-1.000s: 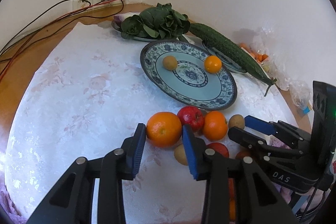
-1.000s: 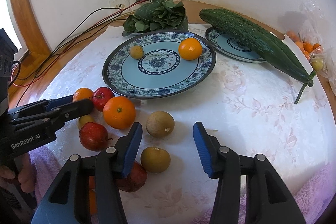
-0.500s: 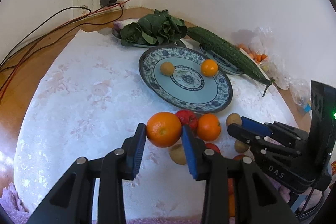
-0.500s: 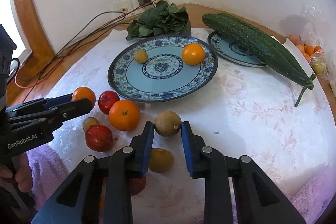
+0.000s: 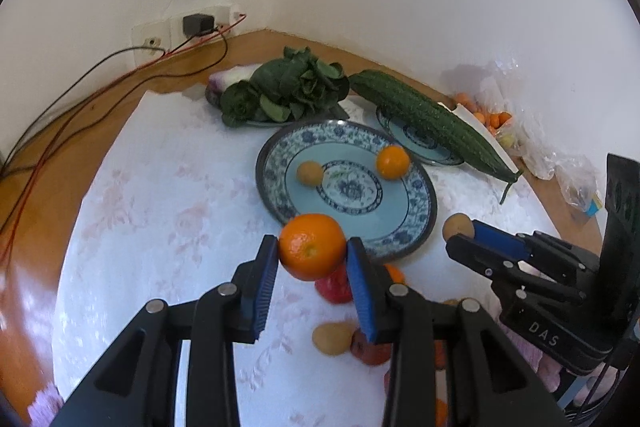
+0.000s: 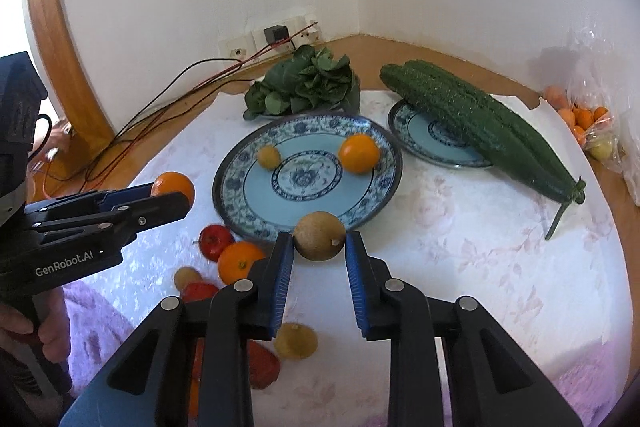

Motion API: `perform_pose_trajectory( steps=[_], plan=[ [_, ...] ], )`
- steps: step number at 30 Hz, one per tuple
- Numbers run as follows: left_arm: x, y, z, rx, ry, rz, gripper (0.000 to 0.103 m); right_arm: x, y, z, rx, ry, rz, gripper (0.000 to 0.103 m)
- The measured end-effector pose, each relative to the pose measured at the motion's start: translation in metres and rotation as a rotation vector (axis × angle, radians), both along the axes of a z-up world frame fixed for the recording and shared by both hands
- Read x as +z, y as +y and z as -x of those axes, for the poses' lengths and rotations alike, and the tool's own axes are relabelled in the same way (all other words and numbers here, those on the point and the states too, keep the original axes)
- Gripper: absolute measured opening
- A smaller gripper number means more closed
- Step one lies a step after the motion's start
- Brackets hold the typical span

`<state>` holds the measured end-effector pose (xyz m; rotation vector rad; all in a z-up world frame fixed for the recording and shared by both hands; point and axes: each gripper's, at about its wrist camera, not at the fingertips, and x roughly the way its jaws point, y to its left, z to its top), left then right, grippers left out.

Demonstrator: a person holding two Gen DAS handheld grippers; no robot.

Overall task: Organize fruits
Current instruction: 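Carry the brown fruit with the right tool while the left tool carries the orange onto the plate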

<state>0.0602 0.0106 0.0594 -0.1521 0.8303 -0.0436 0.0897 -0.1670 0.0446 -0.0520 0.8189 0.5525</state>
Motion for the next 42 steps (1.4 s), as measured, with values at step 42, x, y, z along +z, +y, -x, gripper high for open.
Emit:
perform_pose_trajectory(
  steps=[42],
  plan=[
    [-0.045,-0.017,-0.077,-0.035,0.054,-0.068,0.037,-0.030,0.027,-0.065,0.007,0.060,0.057,0.028]
  ],
)
